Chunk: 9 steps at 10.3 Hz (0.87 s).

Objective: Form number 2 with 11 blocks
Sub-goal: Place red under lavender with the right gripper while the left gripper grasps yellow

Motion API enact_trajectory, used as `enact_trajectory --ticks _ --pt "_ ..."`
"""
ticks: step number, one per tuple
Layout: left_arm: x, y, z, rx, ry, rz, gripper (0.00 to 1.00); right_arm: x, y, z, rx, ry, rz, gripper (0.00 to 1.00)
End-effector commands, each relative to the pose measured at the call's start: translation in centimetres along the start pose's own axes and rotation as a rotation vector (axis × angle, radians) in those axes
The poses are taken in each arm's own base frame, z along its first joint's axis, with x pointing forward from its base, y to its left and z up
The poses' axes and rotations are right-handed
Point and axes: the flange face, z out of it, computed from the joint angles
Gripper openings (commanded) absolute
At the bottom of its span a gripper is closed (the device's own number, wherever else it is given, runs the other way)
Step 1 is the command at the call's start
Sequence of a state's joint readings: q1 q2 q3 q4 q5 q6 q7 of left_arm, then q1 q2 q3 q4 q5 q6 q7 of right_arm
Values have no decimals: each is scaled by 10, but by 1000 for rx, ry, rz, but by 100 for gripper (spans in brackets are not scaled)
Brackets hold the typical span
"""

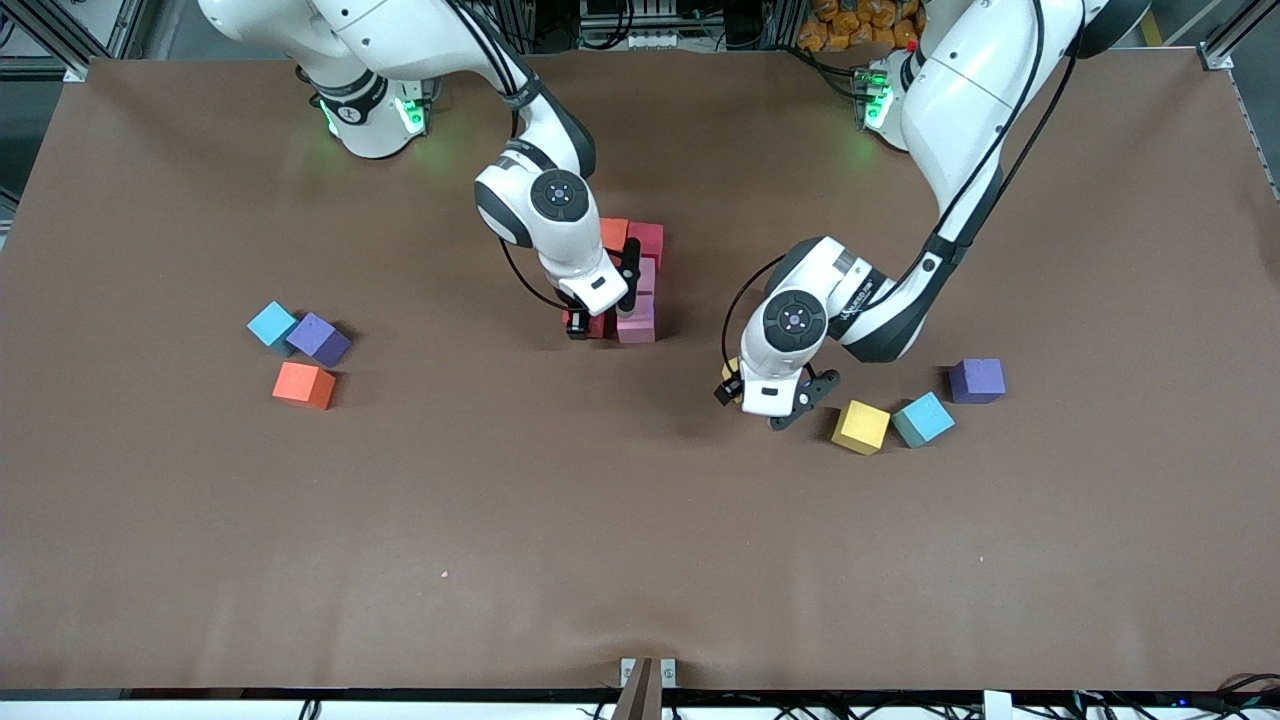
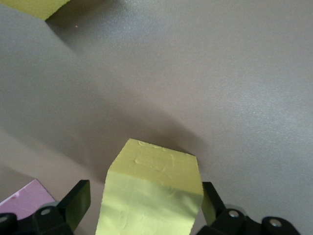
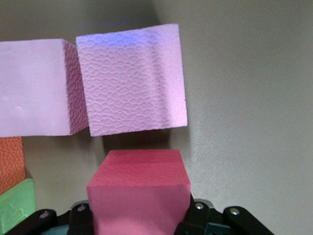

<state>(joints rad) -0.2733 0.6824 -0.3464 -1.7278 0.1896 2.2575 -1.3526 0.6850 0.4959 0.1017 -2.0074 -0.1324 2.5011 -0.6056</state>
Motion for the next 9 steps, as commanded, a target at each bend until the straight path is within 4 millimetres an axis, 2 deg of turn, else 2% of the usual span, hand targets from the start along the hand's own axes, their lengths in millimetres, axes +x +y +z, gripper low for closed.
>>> enact_trajectory --ticks 1,2,3,4,5,8,9 --pt "-3 1 1 -11 16 8 100 8 0 1 2 8 9 23" --pt "-2 1 1 -11 16 6 65 9 2 -1 -2 12 11 23" --pt "2 0 0 -13 15 5 35 13 -1 1 -1 11 5 24" --pt "7 0 -7 -20 22 1 14 15 -2 3 0 9 3 23" --pt "9 0 -9 -22 24 -7 8 16 -2 5 1 9 1 24" --pt "11 2 -26 -46 25 -57 8 23 -4 14 3 4 -8 24" --pt "21 0 -34 -58 29 -96 8 24 -3 14 2 5 -7 24"
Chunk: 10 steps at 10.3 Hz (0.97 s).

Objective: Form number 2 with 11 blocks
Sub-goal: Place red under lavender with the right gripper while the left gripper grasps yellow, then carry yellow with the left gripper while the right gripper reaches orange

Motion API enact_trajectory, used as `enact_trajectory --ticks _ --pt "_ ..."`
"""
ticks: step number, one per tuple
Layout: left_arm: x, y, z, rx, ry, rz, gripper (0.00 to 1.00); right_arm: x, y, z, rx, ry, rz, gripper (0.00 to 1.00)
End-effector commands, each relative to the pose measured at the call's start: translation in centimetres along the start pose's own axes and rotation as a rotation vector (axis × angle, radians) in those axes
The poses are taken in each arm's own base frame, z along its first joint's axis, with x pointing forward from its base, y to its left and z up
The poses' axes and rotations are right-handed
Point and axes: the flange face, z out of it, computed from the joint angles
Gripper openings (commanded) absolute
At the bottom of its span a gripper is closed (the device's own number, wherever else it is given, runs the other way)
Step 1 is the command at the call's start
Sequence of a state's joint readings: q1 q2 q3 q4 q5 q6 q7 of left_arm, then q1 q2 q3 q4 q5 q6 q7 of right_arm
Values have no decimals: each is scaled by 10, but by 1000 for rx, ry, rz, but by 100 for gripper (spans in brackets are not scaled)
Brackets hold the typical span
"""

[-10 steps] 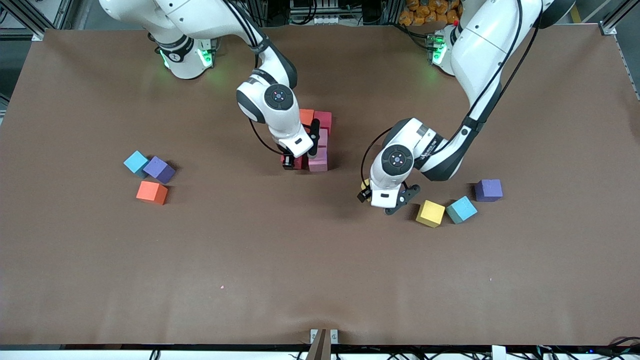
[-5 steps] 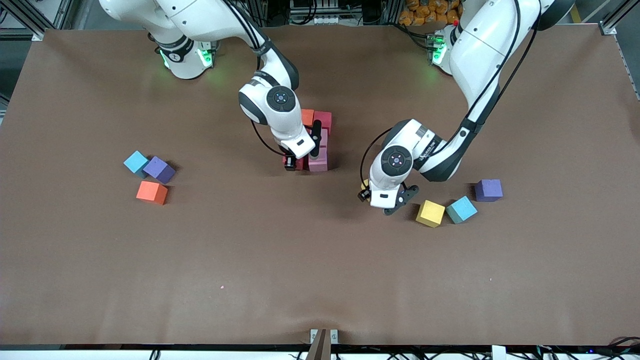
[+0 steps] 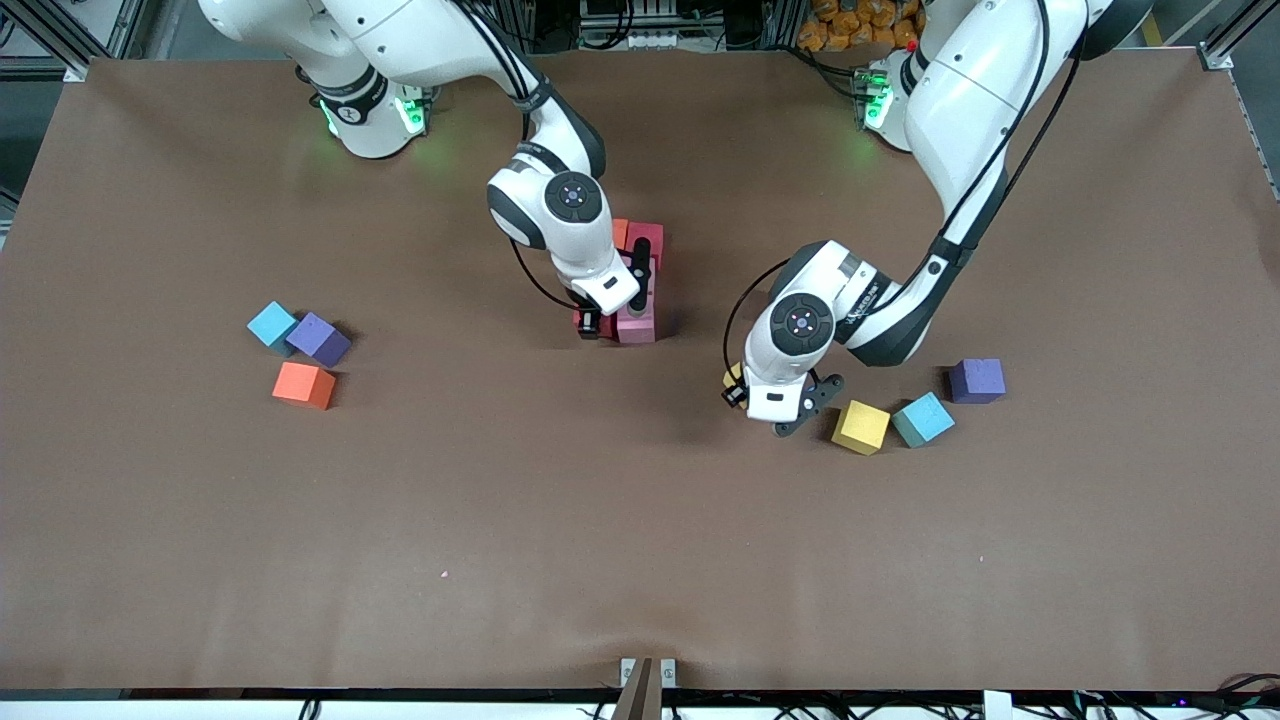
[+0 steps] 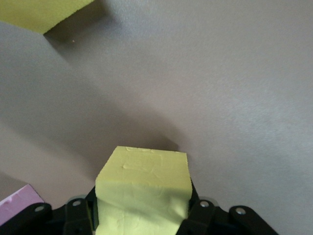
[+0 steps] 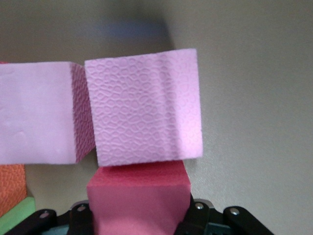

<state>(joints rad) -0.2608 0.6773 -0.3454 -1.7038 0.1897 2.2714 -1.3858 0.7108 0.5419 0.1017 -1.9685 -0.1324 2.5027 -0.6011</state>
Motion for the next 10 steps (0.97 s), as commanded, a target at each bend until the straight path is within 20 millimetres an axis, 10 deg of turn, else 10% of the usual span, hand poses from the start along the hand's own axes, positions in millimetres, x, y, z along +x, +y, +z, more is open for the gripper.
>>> enact_trajectory --ticks 1,3,5,10 --pt "14 -4 -27 -28 23 -71 8 8 3 3 -2 5 38 24" --pt "16 -3 -33 -37 25 -128 9 12 -2 4 -6 -1 66 32" --pt "19 0 -40 -53 27 -185 9 12 2 2 -14 3 61 100" --pt "19 2 -43 -60 26 -272 9 5 13 -11 -29 3 56 100"
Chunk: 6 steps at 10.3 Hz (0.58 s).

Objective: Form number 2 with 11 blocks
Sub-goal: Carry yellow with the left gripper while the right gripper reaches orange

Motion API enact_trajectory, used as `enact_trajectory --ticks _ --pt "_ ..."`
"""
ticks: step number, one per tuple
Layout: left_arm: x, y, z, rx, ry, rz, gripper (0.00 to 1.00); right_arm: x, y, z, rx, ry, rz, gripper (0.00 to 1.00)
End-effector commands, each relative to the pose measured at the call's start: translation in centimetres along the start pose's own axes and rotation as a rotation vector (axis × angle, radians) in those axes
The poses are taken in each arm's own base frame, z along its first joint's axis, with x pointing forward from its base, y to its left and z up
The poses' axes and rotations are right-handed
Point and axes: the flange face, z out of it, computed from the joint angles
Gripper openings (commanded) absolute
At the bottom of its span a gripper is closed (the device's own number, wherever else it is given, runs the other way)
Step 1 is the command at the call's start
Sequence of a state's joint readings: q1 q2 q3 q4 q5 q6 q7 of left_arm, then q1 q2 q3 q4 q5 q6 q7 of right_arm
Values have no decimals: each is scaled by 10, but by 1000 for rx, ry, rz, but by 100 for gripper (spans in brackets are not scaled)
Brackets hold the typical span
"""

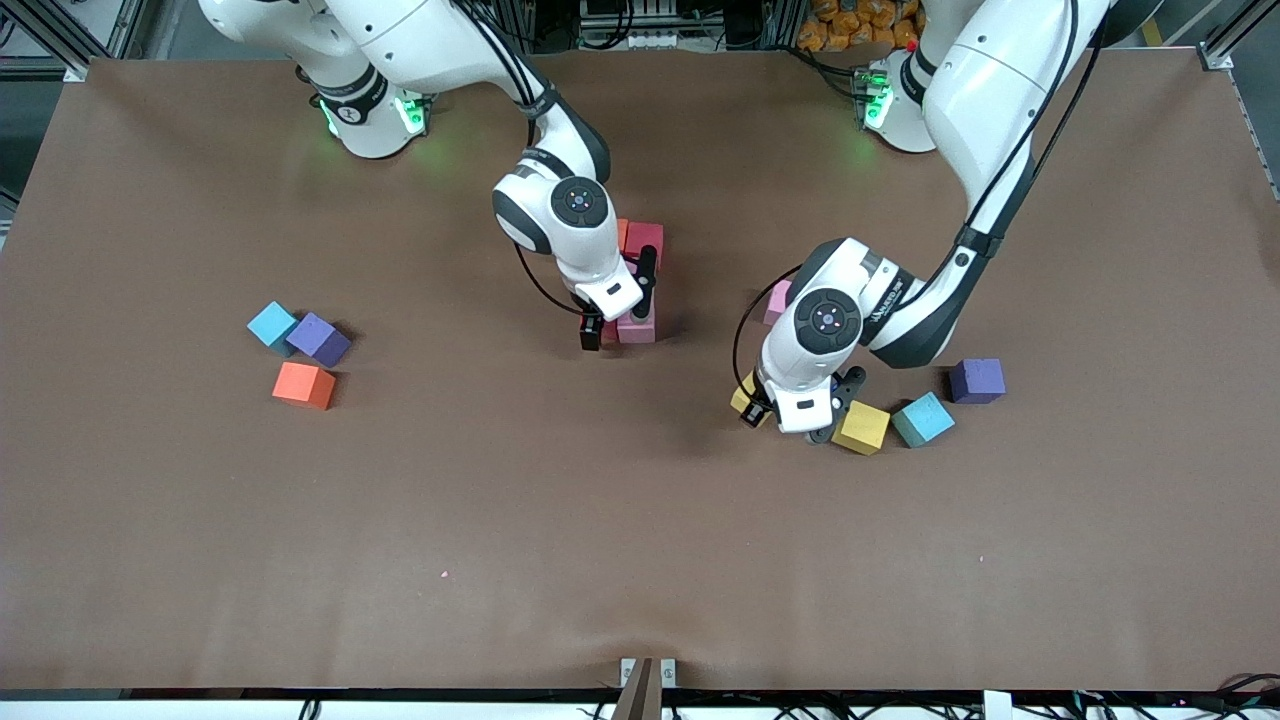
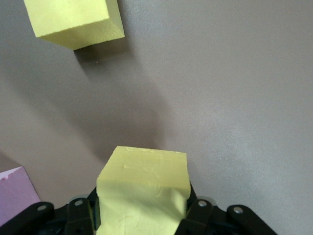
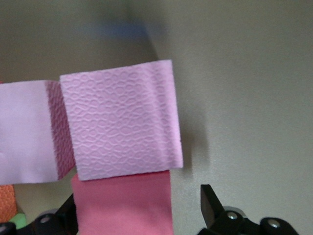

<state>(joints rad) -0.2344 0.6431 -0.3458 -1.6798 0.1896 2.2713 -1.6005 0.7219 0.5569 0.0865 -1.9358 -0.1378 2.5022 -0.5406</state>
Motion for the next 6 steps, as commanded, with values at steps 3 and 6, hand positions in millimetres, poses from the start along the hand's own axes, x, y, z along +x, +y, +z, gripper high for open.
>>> enact_trajectory --ticks 3,6 --pt "-5 5 -17 -23 3 -102 9 -19 17 -34 24 -77 -8 100" --pt "-28 20 -35 -66 -16 -219 9 -35 29 -66 39 -102 -16 100"
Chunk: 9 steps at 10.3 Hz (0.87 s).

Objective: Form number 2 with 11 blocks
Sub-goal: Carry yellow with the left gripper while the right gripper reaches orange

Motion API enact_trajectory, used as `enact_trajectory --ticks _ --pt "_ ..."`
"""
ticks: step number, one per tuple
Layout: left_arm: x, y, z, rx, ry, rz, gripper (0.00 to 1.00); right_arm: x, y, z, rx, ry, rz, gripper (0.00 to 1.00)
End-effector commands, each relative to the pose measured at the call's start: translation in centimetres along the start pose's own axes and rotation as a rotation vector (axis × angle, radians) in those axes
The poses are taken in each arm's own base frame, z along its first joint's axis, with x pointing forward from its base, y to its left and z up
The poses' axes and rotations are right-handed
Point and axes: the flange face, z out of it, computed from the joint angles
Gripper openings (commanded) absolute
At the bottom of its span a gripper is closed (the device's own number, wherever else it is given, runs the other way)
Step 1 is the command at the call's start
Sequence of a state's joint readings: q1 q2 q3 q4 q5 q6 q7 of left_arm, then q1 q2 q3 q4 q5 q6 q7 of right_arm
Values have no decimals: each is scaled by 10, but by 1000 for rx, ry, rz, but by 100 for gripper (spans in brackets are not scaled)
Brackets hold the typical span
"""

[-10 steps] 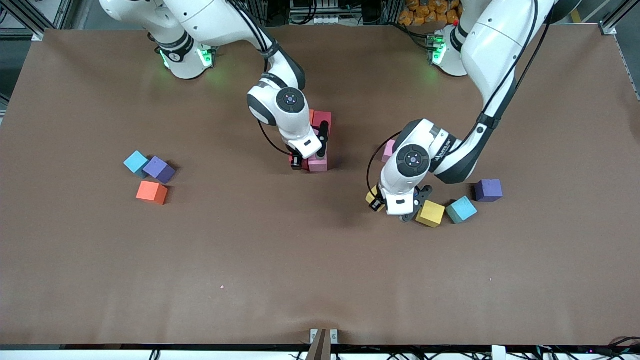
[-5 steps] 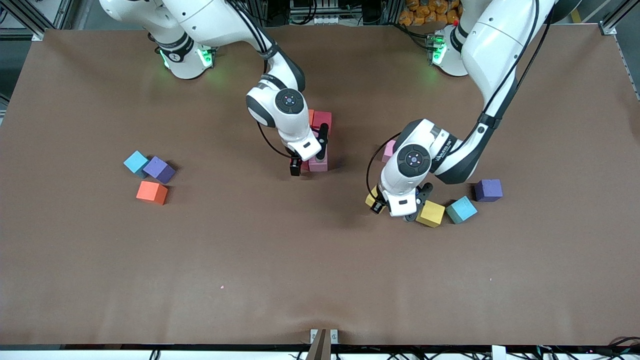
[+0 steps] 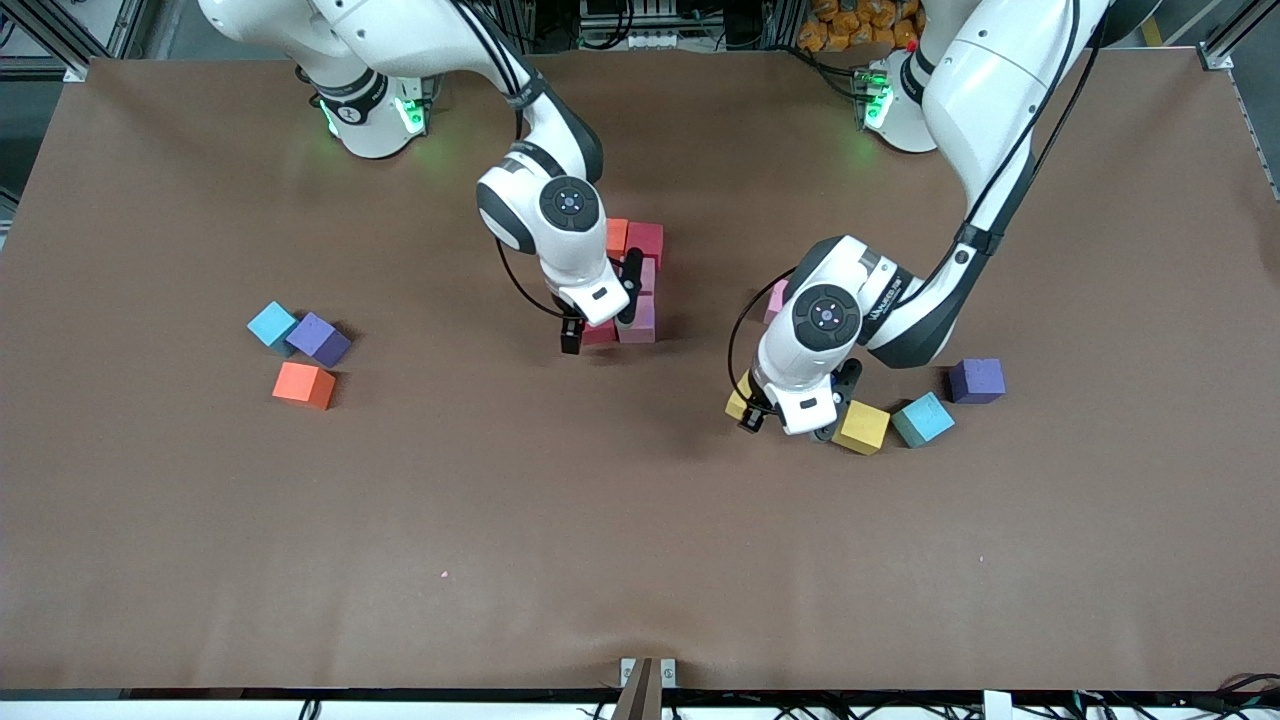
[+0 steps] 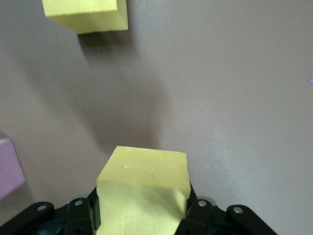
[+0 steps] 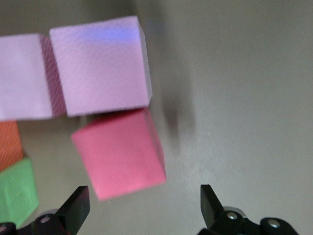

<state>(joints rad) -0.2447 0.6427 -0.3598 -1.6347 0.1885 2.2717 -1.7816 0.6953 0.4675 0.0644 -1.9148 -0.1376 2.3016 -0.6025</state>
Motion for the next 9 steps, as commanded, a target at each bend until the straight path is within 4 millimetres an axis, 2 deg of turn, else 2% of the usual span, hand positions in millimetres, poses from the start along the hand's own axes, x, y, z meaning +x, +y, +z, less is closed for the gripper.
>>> enact_trajectory --ticks 1,3,4,5,6,9 --pt "-42 8 -22 -39 -18 -71 9 -20 8 -28 15 -13 7 100" --pt "-87 4 -21 -33 -24 -96 9 -50 31 -44 42 -20 15 100" --pt "-109 1 -19 -21 -20 -122 9 -82 50 -49 97 -22 52 100" --pt "-121 2 -18 -9 -27 -175 9 -115 71 -52 120 -33 67 100" --pt "-140 3 -18 -3 -39 -216 9 -148 87 -48 128 -38 91 100" --pt "-188 7 -11 -10 -71 -311 9 -250 120 -36 149 -46 117 100"
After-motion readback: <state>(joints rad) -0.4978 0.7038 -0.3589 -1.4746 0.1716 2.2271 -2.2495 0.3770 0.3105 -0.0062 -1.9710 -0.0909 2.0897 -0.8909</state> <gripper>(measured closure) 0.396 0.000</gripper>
